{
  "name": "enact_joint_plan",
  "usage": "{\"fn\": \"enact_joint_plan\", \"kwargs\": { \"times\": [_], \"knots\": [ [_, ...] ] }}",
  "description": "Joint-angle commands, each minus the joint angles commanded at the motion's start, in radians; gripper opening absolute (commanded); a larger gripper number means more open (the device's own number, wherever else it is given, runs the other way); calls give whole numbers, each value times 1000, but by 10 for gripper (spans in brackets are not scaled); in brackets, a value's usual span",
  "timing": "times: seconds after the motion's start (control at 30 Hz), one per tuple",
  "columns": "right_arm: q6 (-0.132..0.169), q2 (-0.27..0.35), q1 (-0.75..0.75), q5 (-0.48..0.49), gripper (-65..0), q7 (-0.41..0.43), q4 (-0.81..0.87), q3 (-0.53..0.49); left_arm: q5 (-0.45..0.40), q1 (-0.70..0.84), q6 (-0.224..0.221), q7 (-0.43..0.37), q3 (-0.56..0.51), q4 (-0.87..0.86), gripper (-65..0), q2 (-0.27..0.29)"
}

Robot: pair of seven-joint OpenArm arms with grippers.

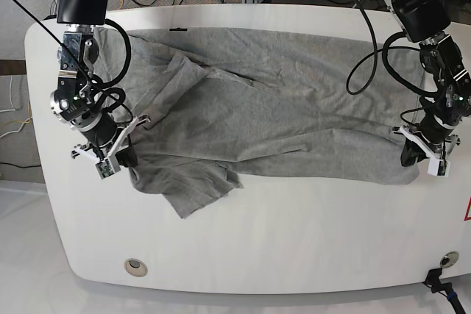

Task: Fold the T-shirt properly
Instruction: 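Lift both grippers and fold the shirt's lower half toward the arms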

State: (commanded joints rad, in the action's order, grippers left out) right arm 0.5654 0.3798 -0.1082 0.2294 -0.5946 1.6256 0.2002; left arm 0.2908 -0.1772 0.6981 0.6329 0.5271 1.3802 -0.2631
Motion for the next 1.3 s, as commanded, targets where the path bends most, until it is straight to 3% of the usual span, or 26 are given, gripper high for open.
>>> {"fn": "enact_joint_plan", "kwargs": {
  "times": [0.2,0.37,0.67,0.77,1.03,1.3],
  "knots": [
    [86,-5,58,-2,-650,-81,95,101,2,51,0,0,2,8,-650,-5],
    [110,3,149,-2,-650,-86,190,147,2,106,0,0,3,72,-650,-18],
    [114,3,278,-2,-650,-91,308,147,2,213,0,0,5,201,-650,-48],
    [114,3,292,-3,-650,-149,331,152,2,241,0,0,6,212,-650,-48],
    [133,5,293,-3,-650,-245,331,296,0,278,0,2,57,207,-650,-71],
    [133,-8,400,-2,-650,-262,334,327,2,338,0,2,57,212,-650,-92]
  ]
}}
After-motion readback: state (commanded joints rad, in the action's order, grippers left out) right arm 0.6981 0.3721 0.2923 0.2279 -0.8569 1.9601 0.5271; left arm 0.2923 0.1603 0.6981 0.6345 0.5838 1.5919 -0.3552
